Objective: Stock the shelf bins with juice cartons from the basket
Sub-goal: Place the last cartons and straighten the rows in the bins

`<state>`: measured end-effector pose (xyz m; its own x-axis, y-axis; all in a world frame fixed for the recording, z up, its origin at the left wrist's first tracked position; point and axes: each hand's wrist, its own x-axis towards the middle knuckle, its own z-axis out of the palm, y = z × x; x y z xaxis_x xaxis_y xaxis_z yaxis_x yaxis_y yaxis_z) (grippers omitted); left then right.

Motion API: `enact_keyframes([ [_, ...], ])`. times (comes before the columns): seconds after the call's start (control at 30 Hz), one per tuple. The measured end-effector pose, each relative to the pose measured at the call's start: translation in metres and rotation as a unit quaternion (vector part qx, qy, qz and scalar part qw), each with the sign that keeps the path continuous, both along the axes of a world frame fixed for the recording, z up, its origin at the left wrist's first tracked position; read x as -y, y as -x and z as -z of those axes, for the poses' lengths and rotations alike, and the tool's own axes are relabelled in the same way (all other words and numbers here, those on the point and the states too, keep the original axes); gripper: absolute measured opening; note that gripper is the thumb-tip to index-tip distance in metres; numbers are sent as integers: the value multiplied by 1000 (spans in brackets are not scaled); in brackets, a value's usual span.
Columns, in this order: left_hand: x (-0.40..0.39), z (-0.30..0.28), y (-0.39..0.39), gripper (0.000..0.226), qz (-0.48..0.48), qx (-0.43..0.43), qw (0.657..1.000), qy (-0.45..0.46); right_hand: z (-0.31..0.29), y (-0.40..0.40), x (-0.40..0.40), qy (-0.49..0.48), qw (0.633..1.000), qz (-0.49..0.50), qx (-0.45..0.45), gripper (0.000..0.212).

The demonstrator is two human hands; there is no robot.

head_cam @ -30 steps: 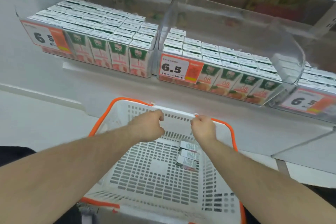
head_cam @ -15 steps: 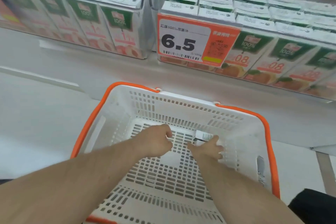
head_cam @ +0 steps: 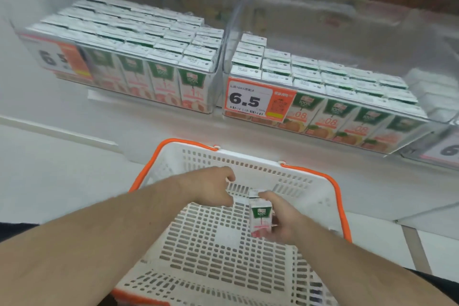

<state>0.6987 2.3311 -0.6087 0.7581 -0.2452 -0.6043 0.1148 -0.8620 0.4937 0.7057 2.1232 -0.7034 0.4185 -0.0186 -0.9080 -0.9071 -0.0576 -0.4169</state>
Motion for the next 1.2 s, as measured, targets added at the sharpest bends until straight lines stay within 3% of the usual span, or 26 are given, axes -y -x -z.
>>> enact_keyframes([
  [0.2,-37,-64,8,93,-12,49,996,77,-102,2,-35,-196,978,-63,22,48],
  [0.3,-44,-75,19,112,-20,38,980,194,-142,8,-44,-262,957,-119,23,45],
  [0.37,-42,-81,25,101,-12,1,953,302,-165,15,-49,-267,945,-183,42,44],
  [0.47,-35,-100,32,55,35,-38,900,433,-188,19,-53,-274,932,-229,57,49],
  [0.57,-44,-106,31,57,-20,-20,870,493,-201,18,-51,-287,921,-247,91,62],
  [0.63,-58,-109,28,62,-134,-13,854,503,-212,19,-53,-278,928,-213,125,70],
  [0.7,-72,-115,26,59,-173,16,846,503,-222,19,-59,-252,938,-158,180,60],
  [0.77,-83,-126,29,58,-124,83,883,446,-232,20,-65,-236,934,-104,248,48],
  [0.87,-88,-135,38,51,10,211,923,322,-243,16,-76,-217,915,-75,332,50],
  [0.97,-81,-134,42,52,69,281,907,305,-252,13,-90,-197,899,-66,384,57],
  [1.07,-77,-134,45,61,65,326,897,291,-260,13,-106,-198,891,-72,403,63],
  [1.2,-81,-135,48,55,24,378,873,308,-271,16,-121,-180,886,-144,402,63],
])
